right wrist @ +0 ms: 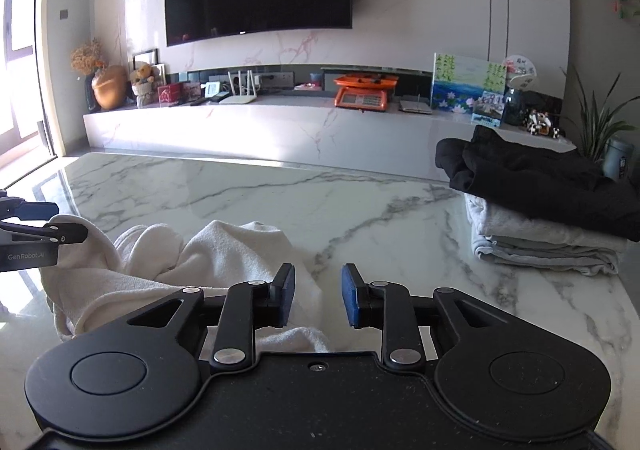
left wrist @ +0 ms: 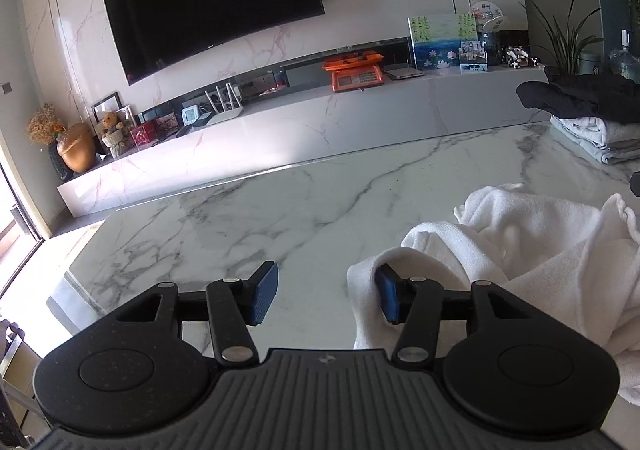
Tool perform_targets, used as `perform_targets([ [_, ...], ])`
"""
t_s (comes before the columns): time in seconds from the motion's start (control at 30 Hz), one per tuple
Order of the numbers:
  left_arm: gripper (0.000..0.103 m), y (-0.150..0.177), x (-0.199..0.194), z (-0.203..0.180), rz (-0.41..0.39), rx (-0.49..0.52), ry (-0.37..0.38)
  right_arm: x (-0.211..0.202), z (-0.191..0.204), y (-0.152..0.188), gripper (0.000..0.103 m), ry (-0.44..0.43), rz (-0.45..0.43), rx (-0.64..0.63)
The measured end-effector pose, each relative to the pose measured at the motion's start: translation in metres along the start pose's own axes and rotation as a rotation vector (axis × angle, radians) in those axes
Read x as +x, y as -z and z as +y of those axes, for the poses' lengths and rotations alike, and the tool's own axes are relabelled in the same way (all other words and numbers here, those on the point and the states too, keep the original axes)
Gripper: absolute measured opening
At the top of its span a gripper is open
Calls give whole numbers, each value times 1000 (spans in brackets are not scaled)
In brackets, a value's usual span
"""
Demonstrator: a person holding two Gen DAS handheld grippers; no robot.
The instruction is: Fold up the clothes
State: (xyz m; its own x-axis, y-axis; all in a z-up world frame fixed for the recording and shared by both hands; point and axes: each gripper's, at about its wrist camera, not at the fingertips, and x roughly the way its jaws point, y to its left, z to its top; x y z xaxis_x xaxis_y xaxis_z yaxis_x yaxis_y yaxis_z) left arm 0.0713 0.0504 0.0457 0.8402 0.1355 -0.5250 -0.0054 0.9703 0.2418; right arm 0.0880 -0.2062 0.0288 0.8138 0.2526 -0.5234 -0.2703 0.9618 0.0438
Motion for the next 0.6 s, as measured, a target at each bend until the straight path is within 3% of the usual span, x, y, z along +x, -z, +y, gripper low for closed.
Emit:
perform_targets([
  [0.13,52,-1,-18,-1,-41,49,12,-11,-7,2,25,13,19,6],
  [0.2,65,-2,-23,-2,-58,71,3,-16,-8,5,25,18,28,-2],
  [0.27,68,-3,-21,0,-29,60,-23,-19,-7,7,25,17,37,-10],
  [0.33,64,-5,-16,3,21,42,-48,-20,-6,9,25,13,46,-14],
  [0.47,62,-2,-31,-4,-25,106,33,-27,-5,12,25,-3,45,-32],
  [0.6,62,12,-39,-31,-40,280,104,-31,-7,15,25,-11,55,-41],
])
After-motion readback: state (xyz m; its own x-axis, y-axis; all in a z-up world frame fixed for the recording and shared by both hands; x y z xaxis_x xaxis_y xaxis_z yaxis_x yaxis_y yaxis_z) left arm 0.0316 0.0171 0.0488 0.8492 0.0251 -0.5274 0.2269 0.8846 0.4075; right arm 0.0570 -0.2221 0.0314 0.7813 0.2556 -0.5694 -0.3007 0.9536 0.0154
